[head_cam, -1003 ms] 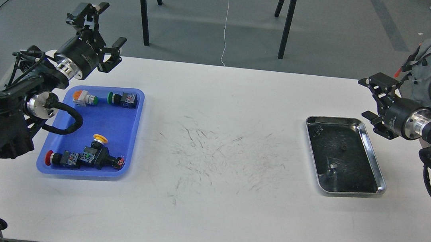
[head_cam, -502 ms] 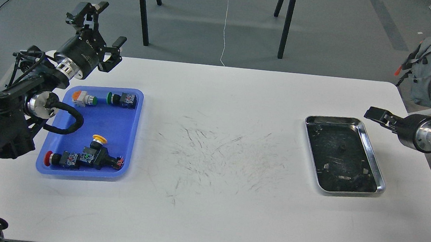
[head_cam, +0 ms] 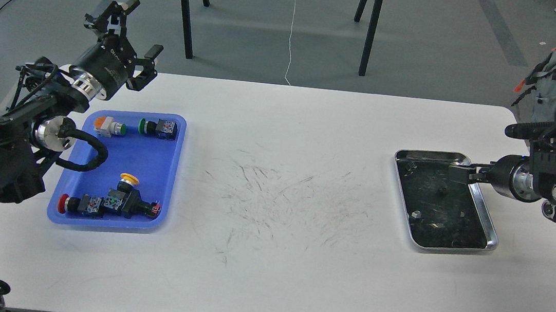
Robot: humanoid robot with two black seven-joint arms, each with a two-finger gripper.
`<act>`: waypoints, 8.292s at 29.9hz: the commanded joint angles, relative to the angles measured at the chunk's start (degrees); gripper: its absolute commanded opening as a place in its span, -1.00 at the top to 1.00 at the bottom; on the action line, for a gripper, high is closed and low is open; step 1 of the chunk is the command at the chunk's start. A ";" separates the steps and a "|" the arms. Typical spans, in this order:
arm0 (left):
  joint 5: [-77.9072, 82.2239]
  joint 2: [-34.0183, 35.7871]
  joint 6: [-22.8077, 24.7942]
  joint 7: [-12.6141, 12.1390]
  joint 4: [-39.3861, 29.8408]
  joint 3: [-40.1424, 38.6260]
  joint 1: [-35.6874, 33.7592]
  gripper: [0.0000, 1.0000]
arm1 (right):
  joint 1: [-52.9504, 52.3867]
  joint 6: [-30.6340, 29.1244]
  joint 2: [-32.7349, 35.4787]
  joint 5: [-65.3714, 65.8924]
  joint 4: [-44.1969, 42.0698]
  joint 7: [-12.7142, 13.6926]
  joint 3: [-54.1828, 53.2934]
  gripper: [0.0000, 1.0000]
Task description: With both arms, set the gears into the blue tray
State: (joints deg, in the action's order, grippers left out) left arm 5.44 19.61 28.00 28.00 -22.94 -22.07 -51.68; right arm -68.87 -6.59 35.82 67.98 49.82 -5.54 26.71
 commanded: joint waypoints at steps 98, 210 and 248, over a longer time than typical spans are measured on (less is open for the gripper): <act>0.01 0.87 0.00 0.00 0.09 0.09 0.36 -1.00 | 2.69 12.72 -19.11 2.86 -8.69 -5.53 -12.65 0.94; 18.36 6.92 0.00 0.00 -12.02 3.96 2.46 -1.00 | 7.53 20.12 -16.40 -14.27 3.97 -11.77 -21.35 -0.64; 64.68 36.02 0.00 0.00 -52.55 8.09 3.96 -1.00 | 18.51 20.56 -5.06 -28.17 2.21 -11.94 -35.24 -0.69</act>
State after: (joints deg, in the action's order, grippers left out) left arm 66.59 54.97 28.00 28.00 -73.75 -13.90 -47.32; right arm -50.50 13.98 30.65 39.74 52.26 -17.32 -8.44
